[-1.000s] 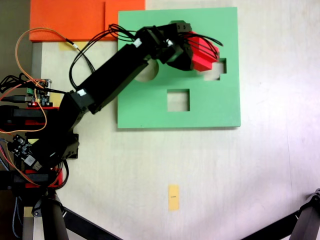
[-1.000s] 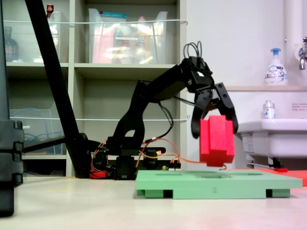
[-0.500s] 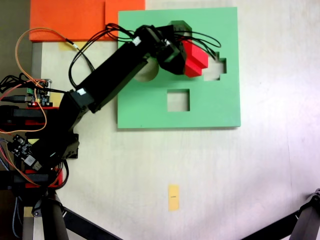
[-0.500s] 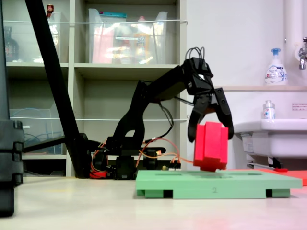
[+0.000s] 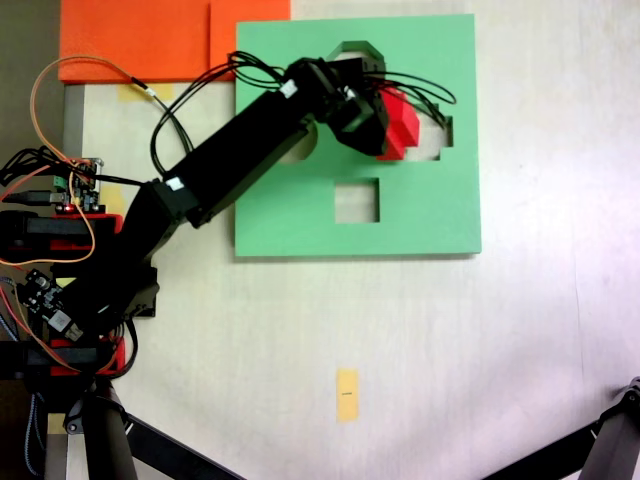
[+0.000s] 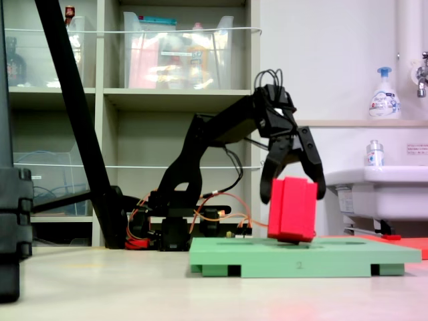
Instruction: Put the cross columnar block into the corresponding hole
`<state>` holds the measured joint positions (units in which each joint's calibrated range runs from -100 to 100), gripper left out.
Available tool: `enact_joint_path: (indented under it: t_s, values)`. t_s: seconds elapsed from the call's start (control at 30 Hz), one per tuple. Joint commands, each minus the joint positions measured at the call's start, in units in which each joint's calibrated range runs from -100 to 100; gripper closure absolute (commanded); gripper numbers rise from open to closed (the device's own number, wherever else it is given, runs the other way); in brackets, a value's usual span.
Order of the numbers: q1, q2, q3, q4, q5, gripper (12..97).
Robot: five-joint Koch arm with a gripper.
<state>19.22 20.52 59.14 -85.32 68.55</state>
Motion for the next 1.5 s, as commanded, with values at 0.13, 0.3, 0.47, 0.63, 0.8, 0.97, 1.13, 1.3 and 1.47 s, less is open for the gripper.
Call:
enact_joint_path:
  t_s: [0.13, 0.3, 0.47, 0.63, 0.8, 0.97, 1.13, 1.3, 1.47]
  values:
    - [-1.47, 1.27, 4.17, 3.80, -1.37, 66.5]
    - [-1.90, 1.83, 4.77, 6.02, -2.59, 66.5]
    - [-1.90, 2.11, 6.47, 9.39, -4.15, 66.5]
    - [-1.81, 3.36, 6.57, 13.53, -5.08, 66.4]
    - [-1.81, 4.62, 6.66, 15.74, -5.13, 65.7]
    - [-1.81, 5.18, 7.66, 16.80, -5.71, 65.2]
    - [-2.10, 5.32, 9.06, 16.80, -6.11, 65.0]
    - [-2.44, 5.32, 9.46, 16.80, -6.25, 65.0]
    - [-2.83, 5.32, 9.46, 16.80, -7.08, 64.1]
